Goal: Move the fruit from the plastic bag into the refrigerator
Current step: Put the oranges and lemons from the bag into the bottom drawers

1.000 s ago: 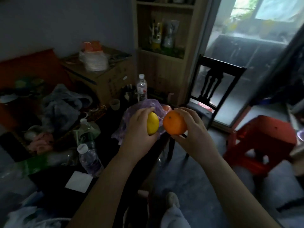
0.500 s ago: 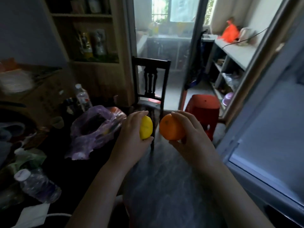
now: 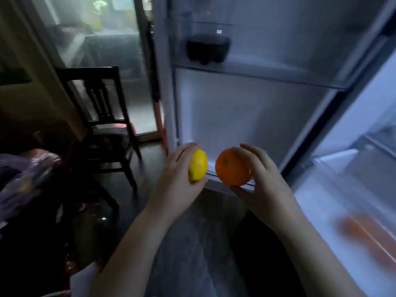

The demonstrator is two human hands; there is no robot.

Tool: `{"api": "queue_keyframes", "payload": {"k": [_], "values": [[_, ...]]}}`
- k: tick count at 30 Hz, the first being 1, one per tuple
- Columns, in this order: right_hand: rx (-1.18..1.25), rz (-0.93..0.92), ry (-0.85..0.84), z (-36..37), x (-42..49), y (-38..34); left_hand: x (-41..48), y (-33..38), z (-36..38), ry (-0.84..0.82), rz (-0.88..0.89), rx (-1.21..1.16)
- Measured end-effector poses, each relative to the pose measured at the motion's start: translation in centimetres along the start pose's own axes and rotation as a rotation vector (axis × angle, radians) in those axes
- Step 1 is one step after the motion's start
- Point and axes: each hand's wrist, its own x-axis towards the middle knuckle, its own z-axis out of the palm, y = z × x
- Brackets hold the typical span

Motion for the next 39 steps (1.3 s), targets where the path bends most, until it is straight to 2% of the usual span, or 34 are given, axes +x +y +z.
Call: {"api": "queue_keyframes", "payload": {"k": [8,17,24,32,39], "values": [[-0.131,0.262,0.134,-12.8,-11.0,7.2,0.2,13.2,12.4,-0.229,0.200,-0.224],[-0.260,0.490,0.267,-20.6,-19.2,11.0,0.5,22.2,21.2,-0.455,0.456,-0.300],[-0.319,0.625,0.288,-21.8,-20.8,14.1,3.8,22.6,27.0,-0.552,0.509,-0.320],[-0.353,0.673,0.144,-21.2,-15.6,18.3,10.7,18.6,29.7,-0.539,0.431,-0.300],[-0.273,0.703,-0.019,-19.3,-10.5,23.6,13.8,15.7,30.8,-0.557,0.417,-0.288]]}}
